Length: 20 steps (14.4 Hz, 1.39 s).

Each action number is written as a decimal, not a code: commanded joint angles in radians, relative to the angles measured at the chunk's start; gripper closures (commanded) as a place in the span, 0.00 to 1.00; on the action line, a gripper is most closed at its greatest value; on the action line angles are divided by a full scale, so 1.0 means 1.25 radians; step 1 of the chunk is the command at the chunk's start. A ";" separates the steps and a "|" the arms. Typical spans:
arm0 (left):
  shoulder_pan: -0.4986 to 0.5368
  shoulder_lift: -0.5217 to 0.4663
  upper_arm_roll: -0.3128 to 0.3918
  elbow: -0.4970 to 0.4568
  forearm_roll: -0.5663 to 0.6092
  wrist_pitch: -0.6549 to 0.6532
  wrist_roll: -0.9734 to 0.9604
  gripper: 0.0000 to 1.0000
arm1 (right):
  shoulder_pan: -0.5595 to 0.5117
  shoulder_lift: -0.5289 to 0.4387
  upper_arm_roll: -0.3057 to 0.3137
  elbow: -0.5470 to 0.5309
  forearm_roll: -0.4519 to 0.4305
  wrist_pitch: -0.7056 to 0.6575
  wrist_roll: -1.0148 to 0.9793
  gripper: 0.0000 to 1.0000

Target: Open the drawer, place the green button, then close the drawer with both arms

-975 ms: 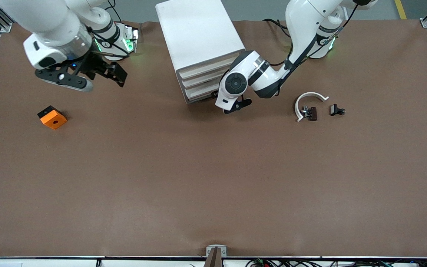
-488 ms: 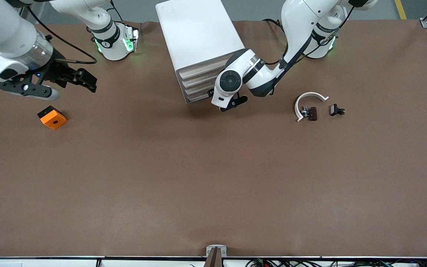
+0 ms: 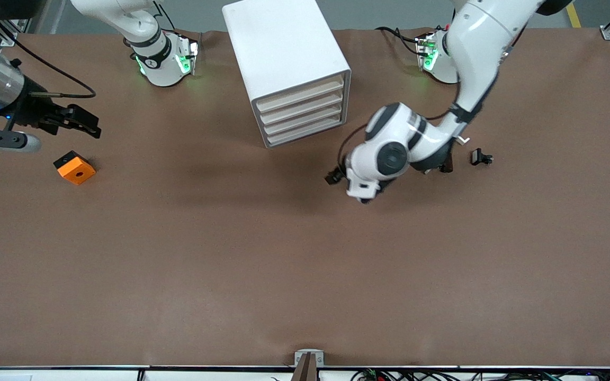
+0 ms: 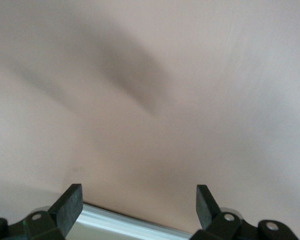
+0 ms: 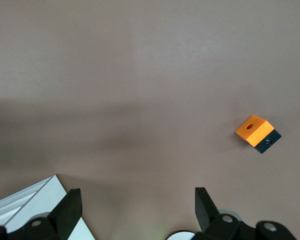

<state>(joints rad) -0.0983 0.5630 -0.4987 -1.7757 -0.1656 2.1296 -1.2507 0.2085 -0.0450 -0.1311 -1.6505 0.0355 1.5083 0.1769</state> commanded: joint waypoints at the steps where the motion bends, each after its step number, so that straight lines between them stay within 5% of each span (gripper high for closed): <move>1: 0.094 -0.007 -0.006 0.063 0.023 -0.049 -0.020 0.00 | -0.045 -0.024 0.014 -0.018 -0.008 0.008 -0.047 0.00; 10: 0.279 -0.092 -0.008 0.247 0.217 -0.255 0.036 0.00 | -0.121 -0.038 0.014 -0.022 -0.009 -0.002 -0.101 0.00; 16: 0.322 -0.200 0.000 0.239 0.288 -0.264 0.319 0.00 | -0.123 -0.109 0.017 -0.104 -0.037 0.055 -0.106 0.00; 19: 0.234 -0.324 0.170 0.180 0.275 -0.275 0.503 0.00 | -0.121 -0.104 0.018 -0.069 -0.036 0.043 -0.100 0.00; 20: 0.230 -0.356 0.189 0.163 0.274 -0.286 0.540 0.00 | -0.121 -0.100 0.018 -0.053 -0.036 0.032 -0.103 0.00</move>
<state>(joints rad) 0.2323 0.2482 -0.3400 -1.4739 0.1786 1.7866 -0.6731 0.0712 -0.1603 -0.1250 -1.7390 0.0077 1.5604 0.0537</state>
